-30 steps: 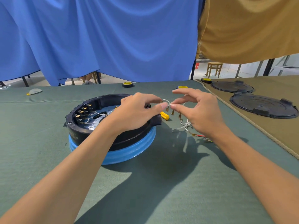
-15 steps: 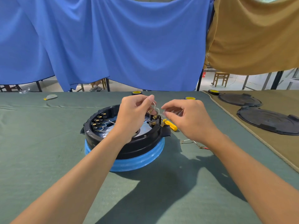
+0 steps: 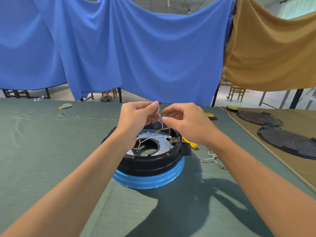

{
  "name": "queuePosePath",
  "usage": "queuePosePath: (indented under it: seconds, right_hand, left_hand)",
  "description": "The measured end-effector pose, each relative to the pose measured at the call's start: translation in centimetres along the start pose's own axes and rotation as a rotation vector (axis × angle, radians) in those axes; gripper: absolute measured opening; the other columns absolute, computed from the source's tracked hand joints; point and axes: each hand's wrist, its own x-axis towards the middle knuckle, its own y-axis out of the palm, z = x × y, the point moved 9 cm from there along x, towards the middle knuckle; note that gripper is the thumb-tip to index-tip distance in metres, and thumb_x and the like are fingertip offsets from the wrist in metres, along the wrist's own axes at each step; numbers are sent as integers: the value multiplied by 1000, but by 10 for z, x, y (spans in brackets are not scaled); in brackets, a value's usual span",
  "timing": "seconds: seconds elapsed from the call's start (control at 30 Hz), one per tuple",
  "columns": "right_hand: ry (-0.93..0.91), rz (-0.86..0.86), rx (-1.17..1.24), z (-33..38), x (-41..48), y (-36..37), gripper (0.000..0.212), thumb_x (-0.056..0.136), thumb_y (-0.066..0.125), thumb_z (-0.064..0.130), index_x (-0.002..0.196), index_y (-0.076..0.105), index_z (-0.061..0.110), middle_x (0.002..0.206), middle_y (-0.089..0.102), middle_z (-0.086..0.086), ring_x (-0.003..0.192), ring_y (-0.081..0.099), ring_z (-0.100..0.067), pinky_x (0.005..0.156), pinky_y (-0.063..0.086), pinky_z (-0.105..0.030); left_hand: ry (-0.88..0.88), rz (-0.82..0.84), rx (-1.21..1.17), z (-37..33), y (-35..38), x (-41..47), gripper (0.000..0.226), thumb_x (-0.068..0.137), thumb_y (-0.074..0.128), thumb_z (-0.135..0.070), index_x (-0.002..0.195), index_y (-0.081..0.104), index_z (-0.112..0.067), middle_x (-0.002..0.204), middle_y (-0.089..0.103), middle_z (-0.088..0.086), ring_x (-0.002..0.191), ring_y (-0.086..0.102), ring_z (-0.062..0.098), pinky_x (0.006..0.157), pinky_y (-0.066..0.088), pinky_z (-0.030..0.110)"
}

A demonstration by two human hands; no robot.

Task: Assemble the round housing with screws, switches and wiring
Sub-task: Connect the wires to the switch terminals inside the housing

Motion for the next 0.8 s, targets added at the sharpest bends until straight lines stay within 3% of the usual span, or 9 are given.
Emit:
queuePosePath:
  seconds: [0.07,0.13,0.27,0.4,0.57,0.67,0.8]
  right_hand:
    - [30,-30,91,7,7,3,25,88,68,25,110,68,13,94,73,1,86,70,-13,86,56,-34]
    - [55,-39,202,15,12,9,23,89,67,18,111,64,12,88,74,-4,78,72,-18,79,59,-37]
    - [130,-58,443,23,21,23,28,84,72,6,110,61,11,75,74,-6,65,71,-20,63,59,-30]
    - [266,21,571,16,28,51,43,83,70,-3,122,54,4,80,70,-12,59,68,-19,57,55,-27]
    - [362,108,484,-2,30,73,20,83,69,-5,103,64,-1,77,69,-16,60,70,-19,57,56,-23]
    - [454,160,510,-13,33,87,8,83,67,-8,90,66,-4,77,67,-19,59,69,-21,52,53,-21]
    - [537,215,476,-22,38,105,6,86,64,-7,88,67,-11,75,67,-20,56,65,-19,47,49,-19]
  left_hand:
    - [-41,17,-44,-1,-4,0,12,88,71,-27,83,78,-18,83,76,2,78,72,15,77,53,29]
    - [-82,27,-104,-1,-8,1,15,87,71,-28,89,78,-16,91,77,5,83,70,16,78,49,29]
    - [-104,11,-113,0,-23,5,17,88,70,-32,88,78,-18,86,75,0,82,67,15,79,45,31]
    - [-101,40,15,10,-40,12,26,92,63,-41,88,77,-19,83,75,-3,75,69,10,78,47,31]
    - [14,-157,277,27,-97,26,22,96,57,-34,98,73,-18,96,74,-4,96,67,10,89,46,27]
    - [-49,-125,351,52,-107,27,16,94,62,-28,104,71,-20,105,71,-1,100,64,11,91,45,25]
    - [-139,-78,287,79,-105,24,35,93,62,-18,127,63,-9,119,67,3,108,63,15,103,46,34]
